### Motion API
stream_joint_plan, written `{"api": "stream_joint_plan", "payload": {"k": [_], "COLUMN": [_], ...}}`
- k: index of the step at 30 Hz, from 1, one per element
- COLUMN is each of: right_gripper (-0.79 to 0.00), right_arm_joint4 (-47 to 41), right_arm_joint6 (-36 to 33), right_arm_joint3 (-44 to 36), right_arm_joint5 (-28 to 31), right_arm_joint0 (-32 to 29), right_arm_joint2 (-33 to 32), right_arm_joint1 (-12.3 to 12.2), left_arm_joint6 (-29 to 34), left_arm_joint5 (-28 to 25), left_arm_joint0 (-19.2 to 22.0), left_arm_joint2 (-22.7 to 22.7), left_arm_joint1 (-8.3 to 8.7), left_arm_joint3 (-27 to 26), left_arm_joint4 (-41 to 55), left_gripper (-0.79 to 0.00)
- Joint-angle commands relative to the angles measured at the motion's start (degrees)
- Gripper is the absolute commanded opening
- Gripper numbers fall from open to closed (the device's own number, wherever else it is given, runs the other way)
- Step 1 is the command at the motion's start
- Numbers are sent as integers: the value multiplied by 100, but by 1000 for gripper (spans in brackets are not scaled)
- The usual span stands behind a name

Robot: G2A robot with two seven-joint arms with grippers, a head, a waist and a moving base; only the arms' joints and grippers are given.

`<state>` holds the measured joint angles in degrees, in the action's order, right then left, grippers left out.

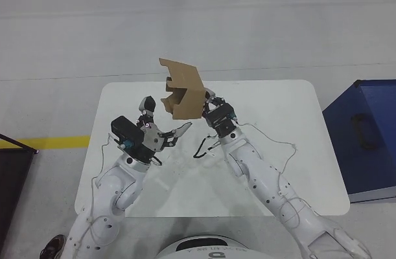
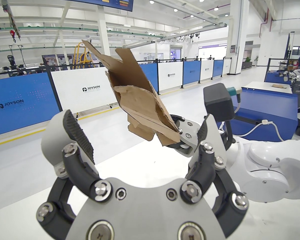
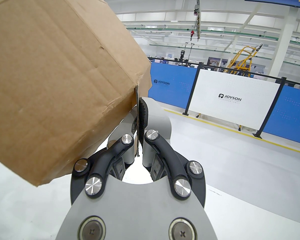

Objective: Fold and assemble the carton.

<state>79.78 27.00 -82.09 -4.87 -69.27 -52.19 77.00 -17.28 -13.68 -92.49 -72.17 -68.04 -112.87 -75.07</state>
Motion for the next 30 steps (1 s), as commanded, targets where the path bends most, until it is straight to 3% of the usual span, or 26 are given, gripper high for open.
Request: {"api": "stream_joint_plan", "payload": {"k": [1, 14, 20, 30], "right_gripper": [-785, -785, -785, -785], "right_arm_joint4": [-6, -114, 123, 219], "right_arm_joint6": [29, 288, 234, 188], "right_arm_joint3": [-16, -333, -427, -536], "right_arm_joint5": [47, 1265, 1851, 2526], "right_arm_joint0": [-25, -236, -284, -289], "right_arm_joint2": [-10, -226, -346, -363], "right_arm_joint1": [6, -50, -117, -157], "left_arm_joint6": [16, -175, -287, -392], "left_arm_joint5": [24, 350, 233, 87], "left_arm_joint0": [10, 69, 32, 11], "left_arm_joint2": [3, -458, -728, -780], "left_arm_joint1": [-4, -1, 17, 15], "left_arm_joint3": [4, 264, 351, 416], "left_arm_joint4": [-12, -5, 80, 27], "left_gripper": [0, 0, 0, 0]}}
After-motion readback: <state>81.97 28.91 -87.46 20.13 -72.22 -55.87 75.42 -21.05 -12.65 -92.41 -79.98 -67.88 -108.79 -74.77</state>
